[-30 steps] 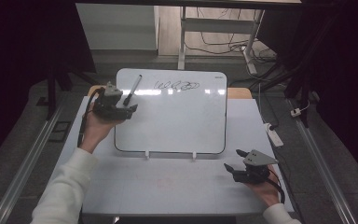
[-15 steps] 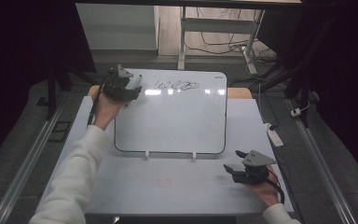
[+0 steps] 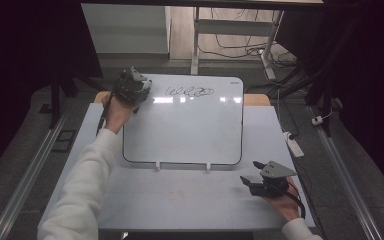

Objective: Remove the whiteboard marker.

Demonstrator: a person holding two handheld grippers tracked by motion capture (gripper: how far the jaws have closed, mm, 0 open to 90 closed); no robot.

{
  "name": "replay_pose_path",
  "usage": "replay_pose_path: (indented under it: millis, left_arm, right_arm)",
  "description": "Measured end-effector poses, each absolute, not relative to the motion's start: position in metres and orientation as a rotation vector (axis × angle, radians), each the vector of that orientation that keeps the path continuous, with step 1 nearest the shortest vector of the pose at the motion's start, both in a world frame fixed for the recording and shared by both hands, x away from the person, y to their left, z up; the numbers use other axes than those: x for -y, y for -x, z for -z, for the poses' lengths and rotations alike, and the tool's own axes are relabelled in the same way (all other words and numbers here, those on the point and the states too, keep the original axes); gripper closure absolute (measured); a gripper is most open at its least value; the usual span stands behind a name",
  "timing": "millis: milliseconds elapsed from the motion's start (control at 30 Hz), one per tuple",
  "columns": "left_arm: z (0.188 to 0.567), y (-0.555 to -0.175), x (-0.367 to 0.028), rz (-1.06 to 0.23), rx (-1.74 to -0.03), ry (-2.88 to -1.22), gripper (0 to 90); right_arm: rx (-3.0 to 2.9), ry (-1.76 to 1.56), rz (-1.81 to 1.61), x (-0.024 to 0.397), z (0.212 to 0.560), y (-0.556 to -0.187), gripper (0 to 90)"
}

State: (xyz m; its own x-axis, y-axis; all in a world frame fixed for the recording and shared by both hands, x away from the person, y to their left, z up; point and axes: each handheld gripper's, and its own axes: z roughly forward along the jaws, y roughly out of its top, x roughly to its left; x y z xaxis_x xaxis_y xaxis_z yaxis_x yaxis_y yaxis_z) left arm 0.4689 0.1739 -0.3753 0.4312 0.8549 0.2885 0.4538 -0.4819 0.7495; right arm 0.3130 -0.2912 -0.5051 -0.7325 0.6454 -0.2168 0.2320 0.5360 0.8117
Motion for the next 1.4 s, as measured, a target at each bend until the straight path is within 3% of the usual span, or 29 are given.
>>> replay_pose_path:
  millis: [267, 633, 900, 1400]
  left_arm:
    - [0.377, -0.468, -0.167, -0.876, -1.055, -2.126, 81.1]
    - [0.367, -0.455, -0.173, -0.858, -1.012, -2.119, 81.7]
    - [0.358, -0.408, -0.181, -0.800, -0.879, -2.062, 81.7]
    - [0.390, -0.336, -0.167, -0.587, -0.724, -1.961, 81.6]
  right_arm:
    - [-2.268, -0.713, -1.094, 0.292, 0.505, -0.313, 27.7]
    - [-2.260, -0.717, -1.093, 0.293, 0.504, -0.312, 27.8]
    - [-2.224, -0.729, -1.127, 0.293, 0.505, -0.311, 28.5]
    - [-2.232, -0.761, -1.197, 0.280, 0.498, -0.308, 30.5]
